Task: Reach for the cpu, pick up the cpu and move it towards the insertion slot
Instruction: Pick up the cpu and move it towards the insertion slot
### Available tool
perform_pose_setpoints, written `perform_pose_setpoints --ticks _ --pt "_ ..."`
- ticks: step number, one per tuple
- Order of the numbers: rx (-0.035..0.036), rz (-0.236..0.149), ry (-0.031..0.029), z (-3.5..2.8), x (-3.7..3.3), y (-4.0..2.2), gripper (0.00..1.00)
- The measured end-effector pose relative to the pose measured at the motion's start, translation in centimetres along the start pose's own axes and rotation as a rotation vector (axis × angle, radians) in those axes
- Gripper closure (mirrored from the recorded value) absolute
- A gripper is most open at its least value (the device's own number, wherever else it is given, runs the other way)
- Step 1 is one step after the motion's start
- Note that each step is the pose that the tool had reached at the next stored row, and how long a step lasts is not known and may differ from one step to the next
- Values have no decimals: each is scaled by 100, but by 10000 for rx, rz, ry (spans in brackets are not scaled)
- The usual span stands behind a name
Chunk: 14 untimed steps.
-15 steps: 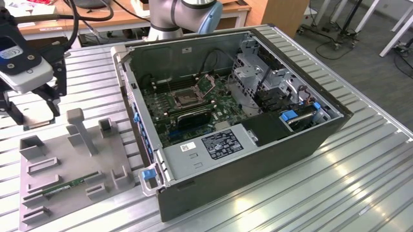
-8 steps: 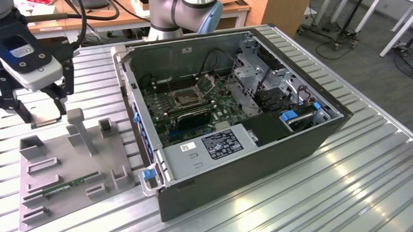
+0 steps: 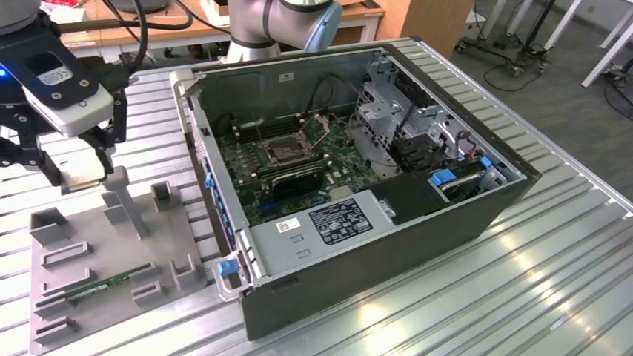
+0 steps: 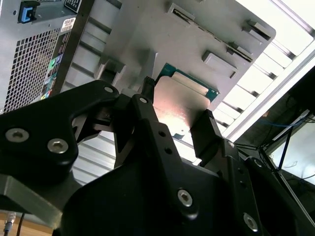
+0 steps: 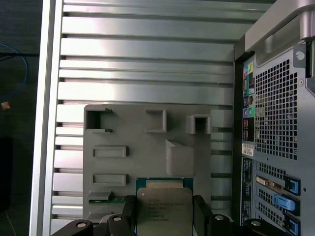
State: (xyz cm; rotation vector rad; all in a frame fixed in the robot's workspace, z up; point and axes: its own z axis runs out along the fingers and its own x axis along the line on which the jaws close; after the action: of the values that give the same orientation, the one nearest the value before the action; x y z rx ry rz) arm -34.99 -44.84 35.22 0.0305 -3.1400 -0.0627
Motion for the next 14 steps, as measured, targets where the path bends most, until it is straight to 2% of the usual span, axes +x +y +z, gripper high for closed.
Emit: perform_pose_setpoints --ticks 1,5,14 --pt "3 0 3 -32 -1 1 46" --pt "0 0 0 -83 -1 3 46" --pt "0 0 -1 -113 -1 5 46"
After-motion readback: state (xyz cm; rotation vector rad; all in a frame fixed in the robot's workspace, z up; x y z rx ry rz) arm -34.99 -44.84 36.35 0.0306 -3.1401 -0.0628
